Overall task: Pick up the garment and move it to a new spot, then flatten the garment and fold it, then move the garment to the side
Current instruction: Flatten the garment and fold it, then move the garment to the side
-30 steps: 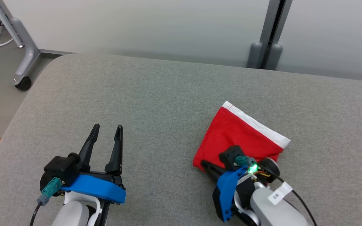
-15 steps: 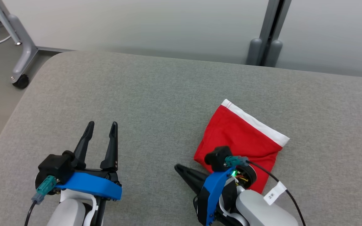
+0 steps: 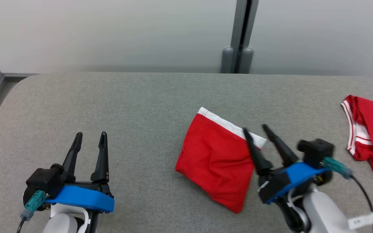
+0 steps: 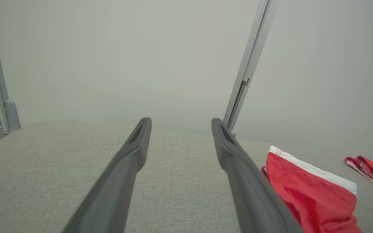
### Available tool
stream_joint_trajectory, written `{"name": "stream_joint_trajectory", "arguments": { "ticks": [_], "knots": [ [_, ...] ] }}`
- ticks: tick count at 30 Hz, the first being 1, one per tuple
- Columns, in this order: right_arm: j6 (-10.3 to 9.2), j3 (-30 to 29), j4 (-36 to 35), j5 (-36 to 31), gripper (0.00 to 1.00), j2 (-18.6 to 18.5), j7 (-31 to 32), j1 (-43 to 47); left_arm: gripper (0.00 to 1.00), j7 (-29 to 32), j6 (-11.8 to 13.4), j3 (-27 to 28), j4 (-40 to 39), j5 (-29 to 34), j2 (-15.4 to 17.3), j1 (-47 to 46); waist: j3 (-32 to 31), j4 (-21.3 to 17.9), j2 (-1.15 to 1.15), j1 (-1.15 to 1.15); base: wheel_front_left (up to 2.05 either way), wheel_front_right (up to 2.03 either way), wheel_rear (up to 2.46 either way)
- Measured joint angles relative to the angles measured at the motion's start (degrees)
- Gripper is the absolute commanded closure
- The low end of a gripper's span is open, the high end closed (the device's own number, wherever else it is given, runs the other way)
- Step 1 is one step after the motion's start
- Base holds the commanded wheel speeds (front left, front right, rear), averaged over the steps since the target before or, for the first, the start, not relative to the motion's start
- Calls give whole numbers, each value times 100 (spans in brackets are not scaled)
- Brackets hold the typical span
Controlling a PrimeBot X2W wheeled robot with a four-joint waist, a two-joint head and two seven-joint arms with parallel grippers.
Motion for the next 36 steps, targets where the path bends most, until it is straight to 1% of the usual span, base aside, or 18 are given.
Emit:
{"name": "stream_joint_trajectory", "arguments": {
  "ticks": [2,5,10,12,18,23,36],
  "knots": [
    [1,-538,-275,-229,0,58,62,304,0,0,0,38,-8,11,8,31,-38,-86,0,0,0,0,0],
    [1,-1168,-654,-502,0,122,247,699,0,0,0,75,-12,31,27,91,-97,-202,0,0,0,0,0],
    [1,-1916,-1166,-882,0,190,447,1168,0,0,0,156,-2,54,57,173,-203,-350,0,-1,0,0,0],
    [0,-2102,-1314,-970,0,192,459,1318,0,0,0,164,26,96,70,236,-255,-390,0,-1,0,0,0],
    [1,-2383,-1396,-1093,0,199,435,1568,0,0,0,229,140,140,75,374,-398,-456,0,-1,0,0,0],
    [1,-2505,-1350,-1117,0,201,405,1691,0,0,0,287,178,146,78,452,-459,-454,0,-1,0,0,0],
    [1,-2455,-1312,-983,0,202,441,1747,0,0,0,280,190,155,130,467,-455,-405,0,0,0,0,0]
  ]
}}
